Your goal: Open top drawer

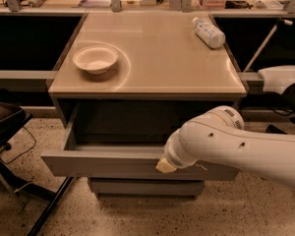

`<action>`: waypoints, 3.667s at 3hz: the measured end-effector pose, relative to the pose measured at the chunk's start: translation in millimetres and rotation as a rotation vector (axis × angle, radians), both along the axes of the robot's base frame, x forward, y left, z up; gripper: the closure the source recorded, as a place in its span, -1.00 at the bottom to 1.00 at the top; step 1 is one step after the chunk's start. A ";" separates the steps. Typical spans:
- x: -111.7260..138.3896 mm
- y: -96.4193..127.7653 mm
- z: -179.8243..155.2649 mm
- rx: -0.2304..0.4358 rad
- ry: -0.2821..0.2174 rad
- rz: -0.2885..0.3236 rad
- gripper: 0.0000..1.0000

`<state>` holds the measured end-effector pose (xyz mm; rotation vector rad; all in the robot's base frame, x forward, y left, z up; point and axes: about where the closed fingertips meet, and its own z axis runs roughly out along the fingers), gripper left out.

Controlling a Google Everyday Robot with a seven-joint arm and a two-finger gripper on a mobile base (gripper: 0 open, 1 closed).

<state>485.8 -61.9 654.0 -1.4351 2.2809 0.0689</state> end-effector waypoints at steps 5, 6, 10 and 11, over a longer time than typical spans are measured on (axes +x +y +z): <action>-40.4 -8.7 -5.0 -0.013 0.049 0.004 1.00; -40.5 -8.7 -2.4 -0.013 0.049 0.004 1.00; -56.1 -11.6 -3.6 -0.024 0.047 -0.016 1.00; -63.5 -12.6 -5.8 -0.029 0.039 -0.027 1.00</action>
Offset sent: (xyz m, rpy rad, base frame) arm -0.2780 -0.0873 -0.0813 -0.0630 0.3511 -0.0429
